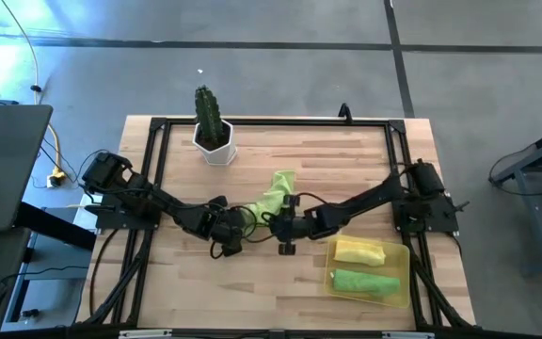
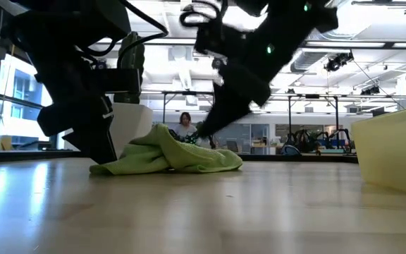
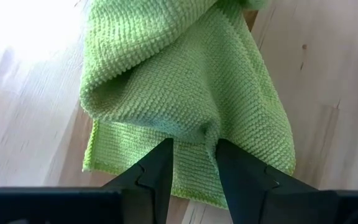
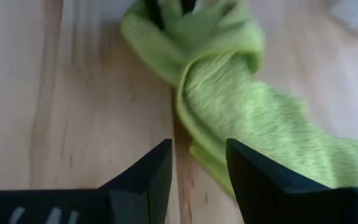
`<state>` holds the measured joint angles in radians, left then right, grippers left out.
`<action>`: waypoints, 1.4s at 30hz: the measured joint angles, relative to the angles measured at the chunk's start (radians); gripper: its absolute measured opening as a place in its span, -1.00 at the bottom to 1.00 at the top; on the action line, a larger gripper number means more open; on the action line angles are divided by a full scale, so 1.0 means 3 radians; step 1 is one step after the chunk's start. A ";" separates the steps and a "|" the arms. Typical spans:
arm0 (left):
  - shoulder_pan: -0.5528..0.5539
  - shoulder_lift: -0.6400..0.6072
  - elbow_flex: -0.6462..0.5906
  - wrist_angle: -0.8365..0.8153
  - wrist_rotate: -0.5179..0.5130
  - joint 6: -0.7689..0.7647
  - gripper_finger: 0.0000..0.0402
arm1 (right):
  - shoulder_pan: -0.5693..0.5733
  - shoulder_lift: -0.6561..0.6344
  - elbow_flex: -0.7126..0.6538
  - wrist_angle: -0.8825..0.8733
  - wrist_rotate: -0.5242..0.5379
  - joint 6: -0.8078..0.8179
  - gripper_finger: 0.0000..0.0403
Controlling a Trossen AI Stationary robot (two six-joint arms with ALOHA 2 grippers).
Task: Roll microfiber towels into tight, uniform cylinder then place into a basket
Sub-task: Fold the light green towel
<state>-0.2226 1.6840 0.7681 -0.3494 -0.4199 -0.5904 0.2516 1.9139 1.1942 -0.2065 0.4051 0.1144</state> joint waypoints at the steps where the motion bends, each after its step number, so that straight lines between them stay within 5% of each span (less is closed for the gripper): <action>1: 0.0000 0.0000 0.0000 0.0002 -0.0005 -0.0003 -0.43 | -0.0014 0.0040 0.0000 0.0002 -0.0055 -0.0049 -0.27; 14: -0.0003 0.0003 -0.0001 0.0027 -0.0077 -0.0065 -0.43 | -0.0238 0.0213 0.0000 0.0087 -0.0068 -0.0216 -0.15; 22: 0.0000 0.0006 -0.0003 0.0035 -0.0136 0.0085 -0.43 | -0.0331 0.0279 -0.0001 0.0192 -0.0400 -0.0237 -0.17; 37: 0.0000 0.0005 -0.0003 0.0034 -0.0137 0.0062 -0.43 | -0.0400 0.0274 -0.0001 0.0156 -0.0427 -0.0197 -0.81; 42: 0.0000 0.0005 -0.0001 0.0036 -0.0138 0.0062 -0.43 | -0.0353 0.0152 0.0111 -0.0302 -0.0428 -0.0095 -0.98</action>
<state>-0.2226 1.6855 0.7677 -0.3386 -0.4613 -0.5716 0.1458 1.9594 1.2274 -0.2972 0.2766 0.0861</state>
